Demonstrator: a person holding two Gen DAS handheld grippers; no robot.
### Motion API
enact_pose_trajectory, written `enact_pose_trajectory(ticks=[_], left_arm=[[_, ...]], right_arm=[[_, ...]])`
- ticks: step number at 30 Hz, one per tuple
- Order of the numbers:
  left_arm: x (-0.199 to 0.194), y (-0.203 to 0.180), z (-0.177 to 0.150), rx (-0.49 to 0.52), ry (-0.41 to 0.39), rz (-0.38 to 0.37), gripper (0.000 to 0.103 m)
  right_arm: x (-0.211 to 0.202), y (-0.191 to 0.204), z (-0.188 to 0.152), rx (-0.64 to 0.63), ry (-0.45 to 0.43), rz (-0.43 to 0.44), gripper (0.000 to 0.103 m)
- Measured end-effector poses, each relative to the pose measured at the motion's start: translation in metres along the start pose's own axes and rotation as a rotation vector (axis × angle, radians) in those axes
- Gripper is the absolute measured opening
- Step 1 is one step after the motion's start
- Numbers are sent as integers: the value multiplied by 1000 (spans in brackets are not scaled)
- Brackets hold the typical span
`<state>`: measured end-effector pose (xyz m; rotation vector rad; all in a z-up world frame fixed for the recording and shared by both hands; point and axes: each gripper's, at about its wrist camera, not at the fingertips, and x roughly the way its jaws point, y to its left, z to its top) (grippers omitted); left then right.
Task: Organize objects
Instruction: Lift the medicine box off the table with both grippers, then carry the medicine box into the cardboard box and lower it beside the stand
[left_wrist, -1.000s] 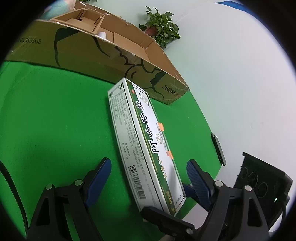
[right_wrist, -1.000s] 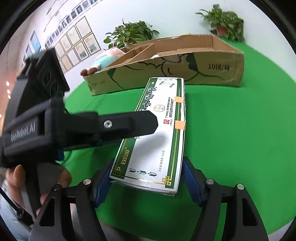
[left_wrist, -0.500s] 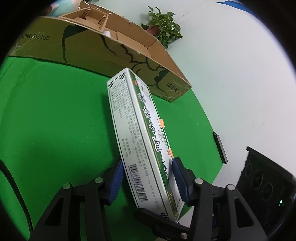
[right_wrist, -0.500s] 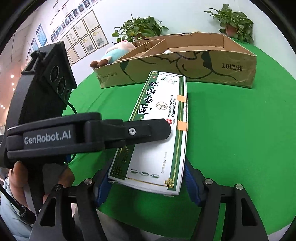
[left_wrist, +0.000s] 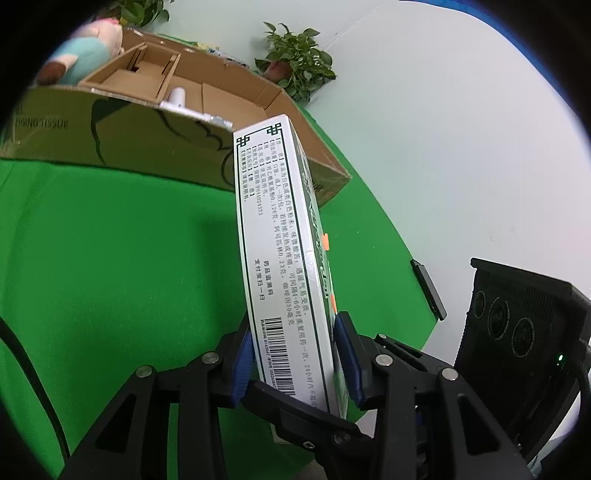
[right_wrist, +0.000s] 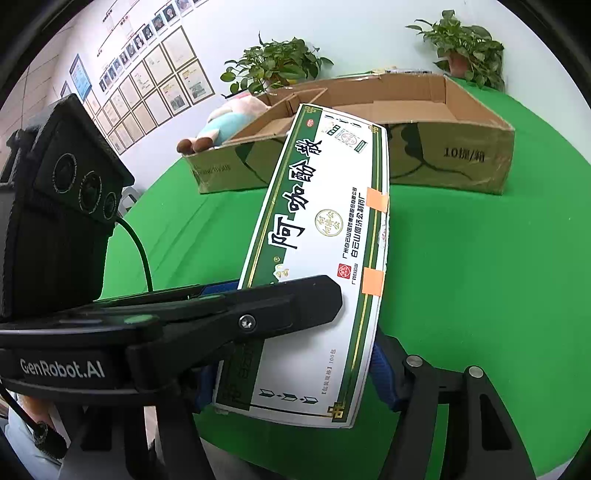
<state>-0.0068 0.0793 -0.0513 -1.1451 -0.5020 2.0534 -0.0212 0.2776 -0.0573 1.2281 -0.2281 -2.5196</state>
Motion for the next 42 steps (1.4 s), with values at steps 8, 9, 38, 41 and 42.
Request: enact_pose_trajectory(ticks=[8, 9, 38, 41, 42], left_arm=[[-24, -13, 18, 38, -70, 14, 39], [-28, -14, 21, 48, -77, 17, 39], [-45, -56, 57, 147, -151, -1, 38], [-45, -58, 59, 144, -150, -5, 38], [-44, -58, 60, 144, -149, -6, 38]], right_arm=[[-21, 11, 14, -28, -67, 9, 63], [-27, 13, 16, -33, -84, 14, 63], [-71, 22, 62, -75, -237, -27, 62], [-72, 21, 66, -78, -242, -31, 62], [-72, 20, 67, -76, -241, -33, 62]])
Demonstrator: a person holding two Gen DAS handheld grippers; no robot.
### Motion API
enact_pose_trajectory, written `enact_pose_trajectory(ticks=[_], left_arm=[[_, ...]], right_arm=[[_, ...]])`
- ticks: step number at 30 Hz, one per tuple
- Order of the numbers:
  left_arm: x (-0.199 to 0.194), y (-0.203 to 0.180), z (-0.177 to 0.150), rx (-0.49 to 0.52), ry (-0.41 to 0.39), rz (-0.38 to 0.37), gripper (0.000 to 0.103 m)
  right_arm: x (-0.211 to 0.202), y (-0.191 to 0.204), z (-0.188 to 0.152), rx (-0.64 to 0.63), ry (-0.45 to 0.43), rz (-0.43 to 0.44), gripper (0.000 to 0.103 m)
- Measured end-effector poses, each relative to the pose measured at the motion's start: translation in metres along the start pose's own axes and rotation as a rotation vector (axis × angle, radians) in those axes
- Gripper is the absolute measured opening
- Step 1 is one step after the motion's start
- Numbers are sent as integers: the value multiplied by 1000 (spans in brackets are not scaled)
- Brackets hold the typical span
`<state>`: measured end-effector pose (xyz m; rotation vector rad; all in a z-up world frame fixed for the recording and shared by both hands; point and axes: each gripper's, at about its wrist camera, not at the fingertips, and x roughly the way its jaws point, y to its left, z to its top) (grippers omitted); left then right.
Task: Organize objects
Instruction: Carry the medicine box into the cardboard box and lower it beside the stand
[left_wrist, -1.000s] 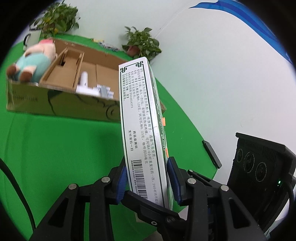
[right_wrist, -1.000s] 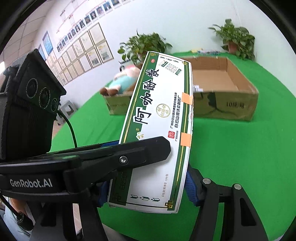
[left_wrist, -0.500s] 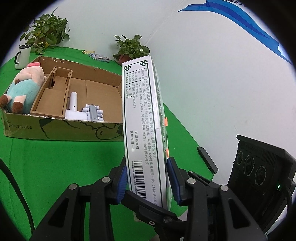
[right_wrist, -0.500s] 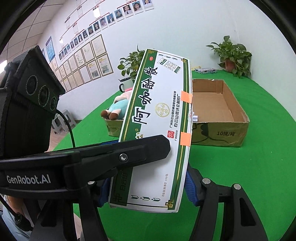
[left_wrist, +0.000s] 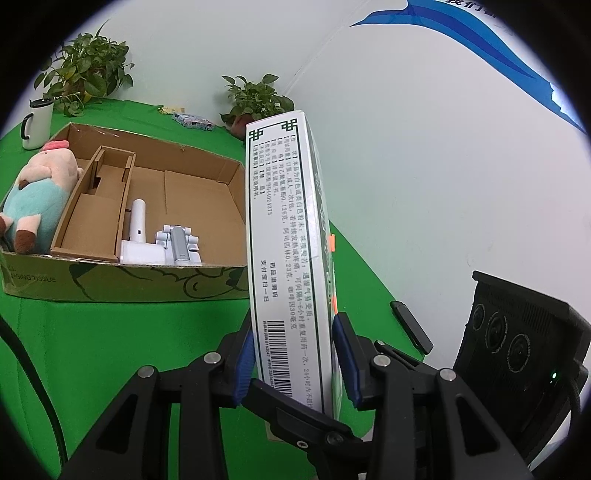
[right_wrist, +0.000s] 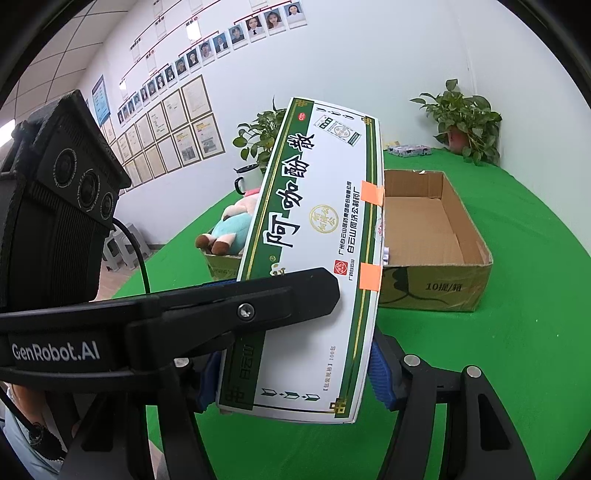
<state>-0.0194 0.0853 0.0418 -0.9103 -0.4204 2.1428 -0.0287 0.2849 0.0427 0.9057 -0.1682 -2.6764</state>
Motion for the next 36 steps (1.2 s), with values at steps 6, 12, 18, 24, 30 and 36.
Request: enact_pose_trajectory(ticks=[6, 12, 18, 24, 30, 36], left_arm=[[3, 0, 5, 3, -5, -3, 38], [9, 6, 18, 3, -13, -3, 38], [14, 8, 58, 24, -42, -13, 37], [29, 1, 117, 78, -48, -21, 37], [51, 9, 160, 90, -36, -17, 37], [89, 34, 161, 65, 36, 13, 37]], right_arm=[[2, -1, 7, 4, -4, -8, 62], [12, -7, 18, 4, -7, -12, 62], [20, -13, 54, -33, -31, -19, 62], [26, -32, 115, -33, -55, -42, 62], [42, -53, 167, -17, -39, -45, 62], [83, -86, 184, 53, 36, -27, 62]])
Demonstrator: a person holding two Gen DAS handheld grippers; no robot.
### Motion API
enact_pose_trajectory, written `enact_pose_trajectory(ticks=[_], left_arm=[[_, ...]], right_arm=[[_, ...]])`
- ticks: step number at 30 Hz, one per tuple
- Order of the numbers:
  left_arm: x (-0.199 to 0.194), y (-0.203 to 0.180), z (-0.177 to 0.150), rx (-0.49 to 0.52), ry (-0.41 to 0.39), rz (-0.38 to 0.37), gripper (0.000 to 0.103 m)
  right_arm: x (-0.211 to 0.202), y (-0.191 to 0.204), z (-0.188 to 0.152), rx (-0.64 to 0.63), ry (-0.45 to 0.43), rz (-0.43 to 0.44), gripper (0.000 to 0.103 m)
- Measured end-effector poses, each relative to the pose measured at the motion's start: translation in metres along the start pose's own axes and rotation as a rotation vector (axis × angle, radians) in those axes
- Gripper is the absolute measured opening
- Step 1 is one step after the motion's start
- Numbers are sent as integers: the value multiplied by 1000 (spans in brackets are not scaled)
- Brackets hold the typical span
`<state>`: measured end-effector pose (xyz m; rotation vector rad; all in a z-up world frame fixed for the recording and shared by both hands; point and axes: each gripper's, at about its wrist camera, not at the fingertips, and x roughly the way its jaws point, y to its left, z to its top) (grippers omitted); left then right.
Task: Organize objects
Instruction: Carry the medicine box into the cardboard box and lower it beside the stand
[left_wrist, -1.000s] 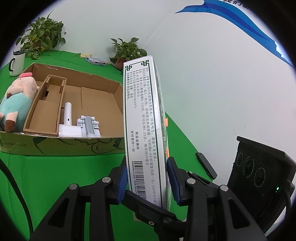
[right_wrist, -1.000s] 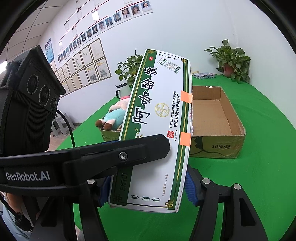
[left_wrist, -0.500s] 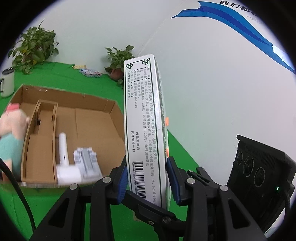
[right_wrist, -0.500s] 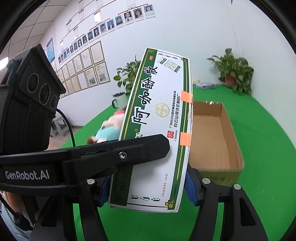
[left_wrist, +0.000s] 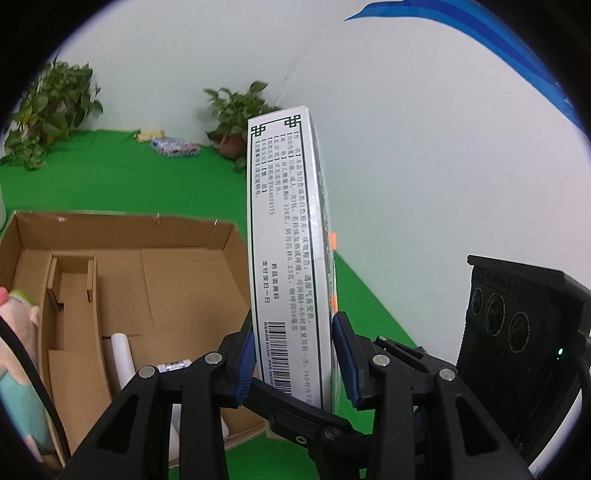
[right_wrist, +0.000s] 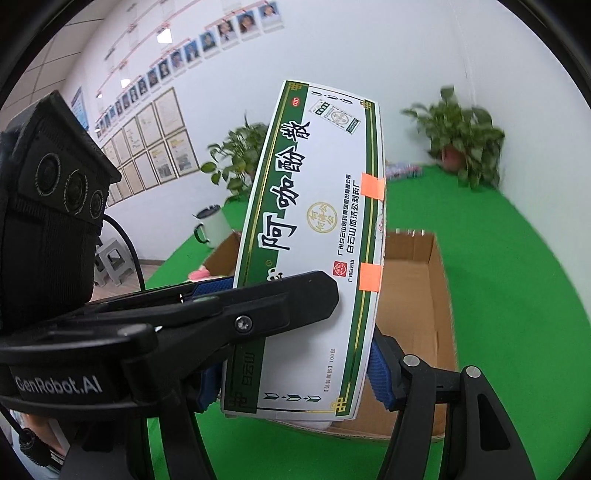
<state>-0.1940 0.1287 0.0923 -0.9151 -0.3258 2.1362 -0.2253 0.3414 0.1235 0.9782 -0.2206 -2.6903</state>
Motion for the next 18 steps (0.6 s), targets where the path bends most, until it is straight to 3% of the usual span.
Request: enact_pose_trajectory(ticks=[8, 18], left_arm=[[60, 45, -22, -114, 127, 44, 37], [122, 90, -44, -299, 289, -4, 37]], right_arm=[[76, -44, -22, 94, 173, 52, 62], [135, -80, -62, 134, 353, 30, 61]])
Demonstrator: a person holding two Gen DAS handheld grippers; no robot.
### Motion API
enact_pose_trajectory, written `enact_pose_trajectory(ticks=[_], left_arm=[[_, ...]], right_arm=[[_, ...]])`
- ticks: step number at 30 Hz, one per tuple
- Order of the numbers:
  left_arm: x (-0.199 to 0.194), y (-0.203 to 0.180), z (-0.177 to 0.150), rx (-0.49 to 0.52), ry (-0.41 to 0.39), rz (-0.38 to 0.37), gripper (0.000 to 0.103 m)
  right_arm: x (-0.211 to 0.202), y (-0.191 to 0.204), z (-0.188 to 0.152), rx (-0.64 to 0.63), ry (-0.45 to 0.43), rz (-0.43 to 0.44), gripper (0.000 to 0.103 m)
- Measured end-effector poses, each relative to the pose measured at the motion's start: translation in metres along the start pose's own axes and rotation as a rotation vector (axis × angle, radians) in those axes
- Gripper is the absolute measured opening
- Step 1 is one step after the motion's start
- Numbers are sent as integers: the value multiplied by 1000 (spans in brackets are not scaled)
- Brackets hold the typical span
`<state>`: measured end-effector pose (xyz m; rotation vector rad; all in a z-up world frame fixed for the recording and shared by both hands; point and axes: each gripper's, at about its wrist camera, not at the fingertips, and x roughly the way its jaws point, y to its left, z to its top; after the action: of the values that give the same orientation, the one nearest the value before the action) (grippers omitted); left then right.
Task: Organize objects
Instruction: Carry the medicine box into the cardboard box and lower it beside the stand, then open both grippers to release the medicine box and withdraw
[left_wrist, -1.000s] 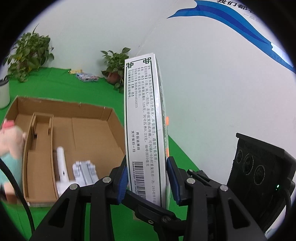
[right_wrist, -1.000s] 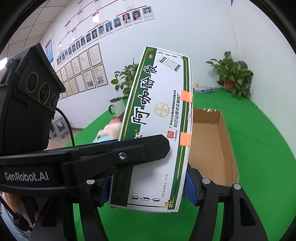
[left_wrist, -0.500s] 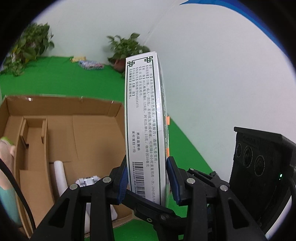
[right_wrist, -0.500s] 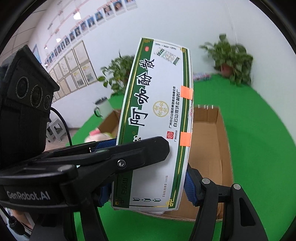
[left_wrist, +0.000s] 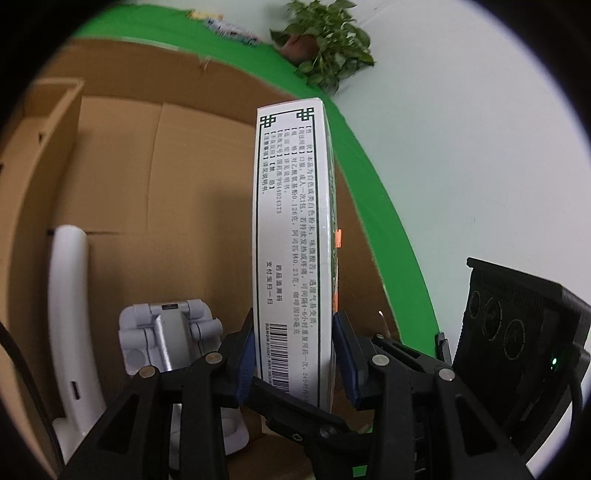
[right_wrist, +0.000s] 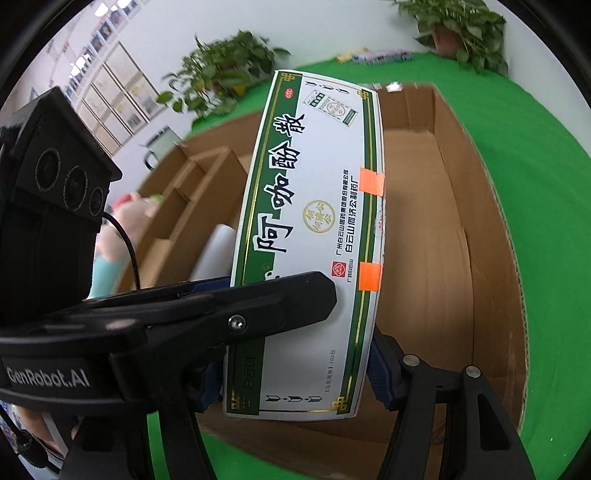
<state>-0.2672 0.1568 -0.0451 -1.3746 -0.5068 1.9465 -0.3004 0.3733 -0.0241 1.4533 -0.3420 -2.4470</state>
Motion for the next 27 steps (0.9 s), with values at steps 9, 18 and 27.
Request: enact_pose_trajectory(ticks=[9, 18, 27], left_arm=[[21, 14, 7, -68, 78, 9, 45], [-24, 15, 17, -26, -9, 95, 45], [-108, 39, 15, 97, -172, 268, 45]], right_arm=[[32, -11, -4, -4, 86, -97, 62], [36, -6, -1, -7, 127, -140, 64], [22, -9, 6, 29, 115, -162, 66]])
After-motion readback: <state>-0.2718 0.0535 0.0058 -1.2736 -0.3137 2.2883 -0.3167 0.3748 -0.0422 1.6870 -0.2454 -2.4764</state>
